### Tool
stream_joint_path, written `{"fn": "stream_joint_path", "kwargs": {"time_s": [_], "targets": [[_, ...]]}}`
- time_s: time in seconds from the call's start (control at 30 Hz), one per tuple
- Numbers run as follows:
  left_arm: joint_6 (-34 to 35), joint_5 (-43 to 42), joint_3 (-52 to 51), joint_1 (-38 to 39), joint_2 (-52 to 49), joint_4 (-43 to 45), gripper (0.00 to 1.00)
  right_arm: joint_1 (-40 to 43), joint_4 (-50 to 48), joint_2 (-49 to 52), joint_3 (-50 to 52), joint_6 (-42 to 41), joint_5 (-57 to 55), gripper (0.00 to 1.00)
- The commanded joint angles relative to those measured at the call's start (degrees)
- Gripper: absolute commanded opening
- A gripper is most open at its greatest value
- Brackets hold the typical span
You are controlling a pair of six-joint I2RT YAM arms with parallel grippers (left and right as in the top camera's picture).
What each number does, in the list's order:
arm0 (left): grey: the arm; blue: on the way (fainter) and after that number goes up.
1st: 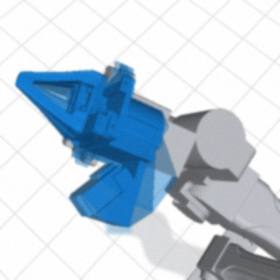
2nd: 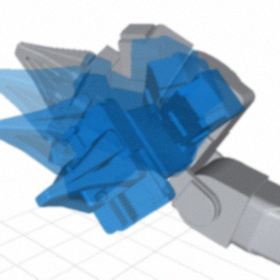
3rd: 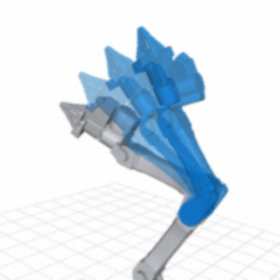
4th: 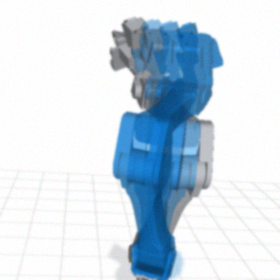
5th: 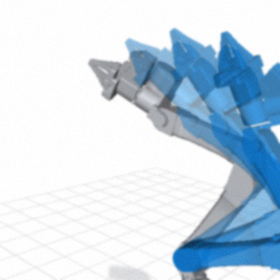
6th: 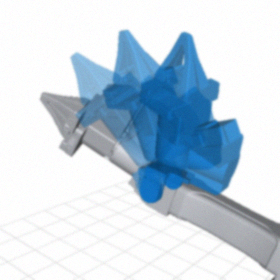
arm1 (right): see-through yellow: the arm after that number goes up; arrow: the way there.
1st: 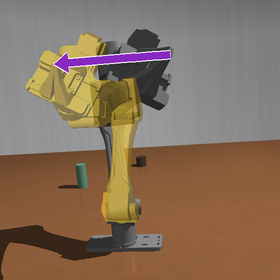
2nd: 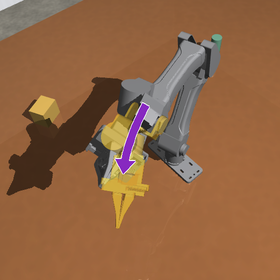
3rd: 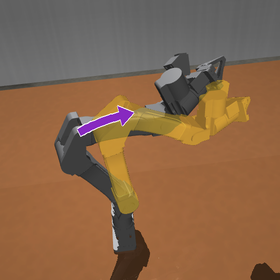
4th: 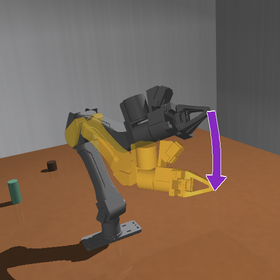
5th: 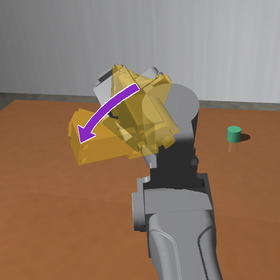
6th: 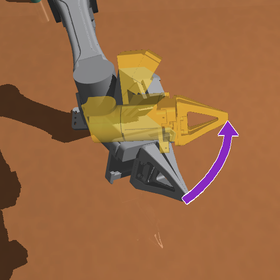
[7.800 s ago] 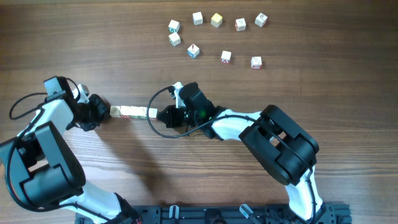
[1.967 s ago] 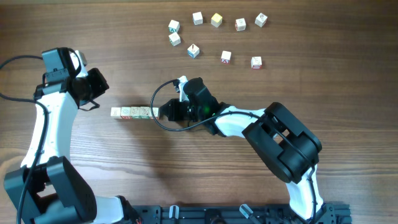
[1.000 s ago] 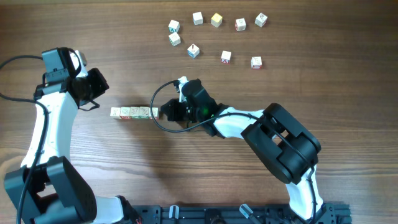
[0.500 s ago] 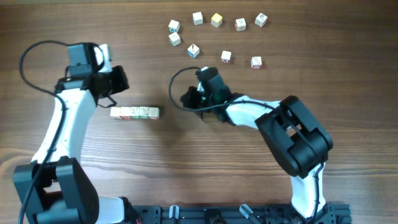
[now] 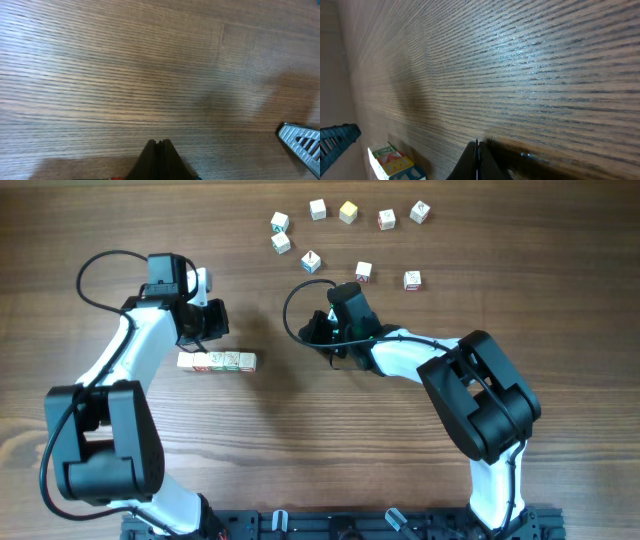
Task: Form a horizontal line
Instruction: 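Raise both grippers away from the straightened row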
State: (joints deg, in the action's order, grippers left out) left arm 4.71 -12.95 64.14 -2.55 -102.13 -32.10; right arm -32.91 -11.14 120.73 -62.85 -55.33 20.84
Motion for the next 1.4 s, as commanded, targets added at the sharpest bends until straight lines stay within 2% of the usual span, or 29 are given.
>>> {"fn": "stream_joint_path", "kwargs": {"time_s": [0.0, 0.4, 1.1, 1.37], "targets": [[-1.51, -0.5, 0.37, 0.57, -0.37, 0.13, 0.04, 0.31, 2.67, 2.6, 1.79, -0.35, -4.15, 0.04], [-1.51, -1.57, 0.37, 0.57, -0.39, -2.95, 0.04, 0.31, 2.69, 2.6, 1.79, -0.35, -4.15, 0.05], [-1.51, -2.67, 0.37, 0.59, -0.46, -1.4, 0.04, 0.31, 2.73, 2.6, 1.79, -0.35, -4.13, 0.05], [-1.53, -2.64, 0.37, 2.64, -3.45, -1.16, 0.04, 0.31, 2.86, 2.6, 1.79, -0.37, -4.13, 0.04]]}}
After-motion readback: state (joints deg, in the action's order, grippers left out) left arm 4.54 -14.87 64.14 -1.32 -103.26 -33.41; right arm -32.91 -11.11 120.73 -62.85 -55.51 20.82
